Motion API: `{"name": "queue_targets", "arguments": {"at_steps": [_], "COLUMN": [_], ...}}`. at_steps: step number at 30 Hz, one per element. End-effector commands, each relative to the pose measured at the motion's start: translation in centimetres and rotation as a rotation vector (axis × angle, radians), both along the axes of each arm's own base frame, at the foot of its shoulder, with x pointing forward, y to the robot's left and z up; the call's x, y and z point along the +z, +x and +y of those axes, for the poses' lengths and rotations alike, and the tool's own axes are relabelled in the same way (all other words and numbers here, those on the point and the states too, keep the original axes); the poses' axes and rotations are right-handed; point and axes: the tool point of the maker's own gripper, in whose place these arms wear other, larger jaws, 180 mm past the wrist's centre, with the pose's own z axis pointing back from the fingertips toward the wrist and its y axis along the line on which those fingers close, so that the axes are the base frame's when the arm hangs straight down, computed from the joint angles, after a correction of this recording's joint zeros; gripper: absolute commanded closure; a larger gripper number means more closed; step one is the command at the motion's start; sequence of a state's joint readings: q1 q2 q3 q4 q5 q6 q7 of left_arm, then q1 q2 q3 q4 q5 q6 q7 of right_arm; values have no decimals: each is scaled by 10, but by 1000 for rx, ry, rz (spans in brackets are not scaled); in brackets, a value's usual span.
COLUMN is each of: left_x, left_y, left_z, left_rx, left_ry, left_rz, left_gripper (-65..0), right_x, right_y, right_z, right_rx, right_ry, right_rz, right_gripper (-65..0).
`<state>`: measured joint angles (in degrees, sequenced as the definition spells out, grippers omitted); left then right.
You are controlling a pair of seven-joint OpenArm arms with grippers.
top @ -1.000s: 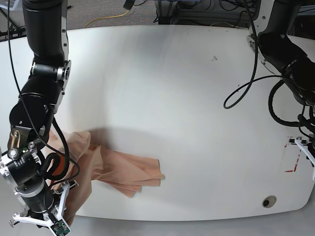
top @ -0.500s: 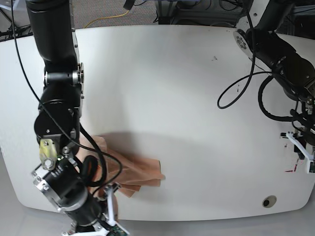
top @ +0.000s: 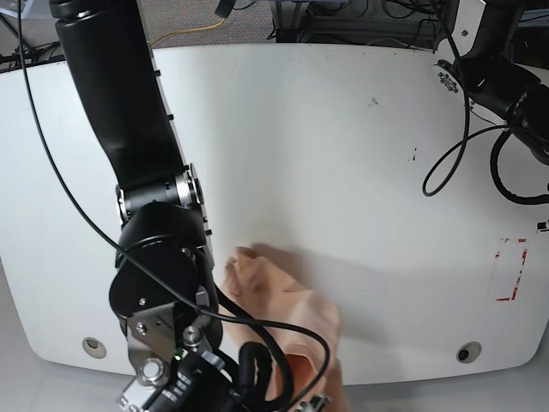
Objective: Fold the T-shirt properly
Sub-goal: 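Lift the shirt with the right gripper and release the left gripper, then grasp the shirt edge with the left gripper while the right holds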
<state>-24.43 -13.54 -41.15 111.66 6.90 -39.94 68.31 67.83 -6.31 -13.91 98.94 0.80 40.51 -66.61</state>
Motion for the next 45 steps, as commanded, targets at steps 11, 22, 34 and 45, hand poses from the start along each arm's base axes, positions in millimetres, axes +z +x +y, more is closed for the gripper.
{"name": "queue_targets", "arguments": {"at_steps": [11, 22, 34, 45], "left_x": [18, 7, -67, -144], "left_y": [-8, 1, 21, 42], "left_z": [14, -1, -75, -127], "left_rx": [18, -28, -244, -366], "left_ry": [54, 45, -32, -245], "left_rz": [-30, -2, 114, 195], "left_gripper": [-187, -189, -326, -382], "right_x": [82, -19, -151, -189], "right_y": [-51, -35, -26, -32], "right_z": [-6, -42, -74, -79], "right_rx": [-16, -94, -119, -122], "right_ry": [41, 17, 65, 55], "right_rz": [-259, -96, 176, 254], "right_gripper": [0, 0, 0, 0]}}
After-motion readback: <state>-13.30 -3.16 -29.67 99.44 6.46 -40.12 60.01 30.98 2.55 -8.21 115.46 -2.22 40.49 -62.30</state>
